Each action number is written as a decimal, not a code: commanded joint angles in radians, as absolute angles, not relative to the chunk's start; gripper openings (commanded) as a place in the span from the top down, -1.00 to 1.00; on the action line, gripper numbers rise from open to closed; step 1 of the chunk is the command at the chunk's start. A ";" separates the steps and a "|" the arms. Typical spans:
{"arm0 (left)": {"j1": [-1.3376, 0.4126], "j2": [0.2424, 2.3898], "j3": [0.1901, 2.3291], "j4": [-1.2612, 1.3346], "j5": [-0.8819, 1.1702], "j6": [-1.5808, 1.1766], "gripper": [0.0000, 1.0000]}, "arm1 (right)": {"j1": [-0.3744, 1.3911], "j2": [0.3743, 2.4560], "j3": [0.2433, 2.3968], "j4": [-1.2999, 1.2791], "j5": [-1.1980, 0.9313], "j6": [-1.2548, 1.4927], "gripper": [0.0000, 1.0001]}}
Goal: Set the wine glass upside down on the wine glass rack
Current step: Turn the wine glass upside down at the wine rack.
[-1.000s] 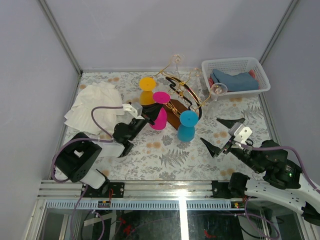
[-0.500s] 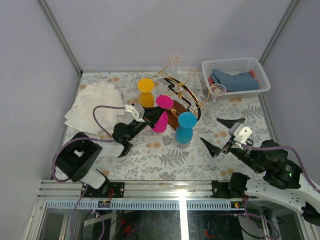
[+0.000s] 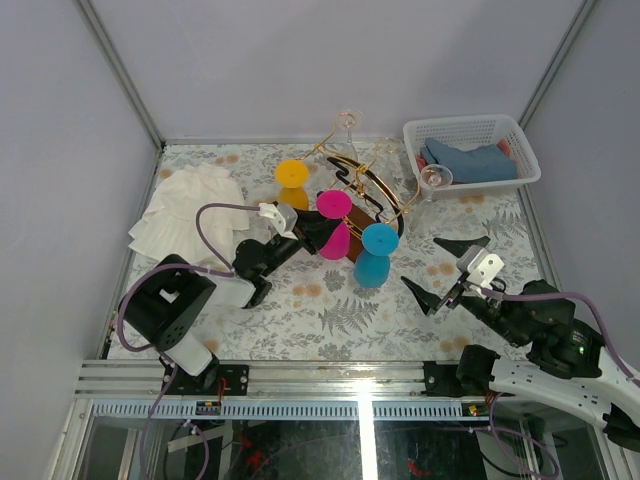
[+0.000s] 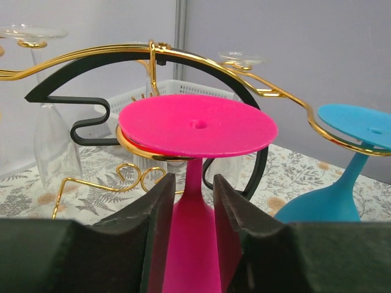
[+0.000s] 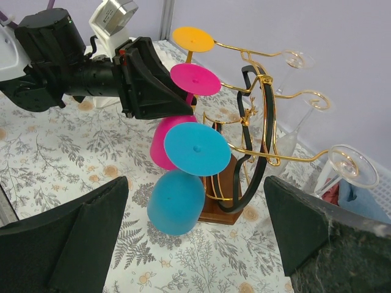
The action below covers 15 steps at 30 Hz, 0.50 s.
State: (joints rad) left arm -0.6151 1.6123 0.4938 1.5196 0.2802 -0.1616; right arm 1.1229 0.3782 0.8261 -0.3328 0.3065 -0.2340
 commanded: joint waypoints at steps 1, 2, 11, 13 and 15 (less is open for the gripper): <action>-0.617 1.610 0.488 1.560 0.236 -0.168 0.30 | 1.123 0.364 0.843 -0.321 0.347 -0.223 -0.99; -0.617 1.601 0.481 1.560 0.227 -0.169 0.21 | 1.123 0.365 0.844 -0.321 0.348 -0.223 -0.99; -0.617 1.448 0.353 1.498 0.159 -0.198 -0.28 | 1.123 0.371 0.841 -0.317 0.361 -0.208 -0.99; -0.617 1.393 0.314 1.473 0.131 -0.212 -0.32 | 1.123 0.372 0.837 -0.313 0.360 -0.209 -0.99; -0.617 1.324 0.278 1.430 0.094 -0.228 -0.40 | 1.123 0.372 0.834 -0.312 0.334 -0.220 -0.99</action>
State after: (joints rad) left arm -0.6151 1.4288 0.3359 1.4715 0.1864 -0.2016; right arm 1.1229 0.3748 0.8265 -0.3332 0.3328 -0.2203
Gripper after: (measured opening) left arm 0.665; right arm 0.992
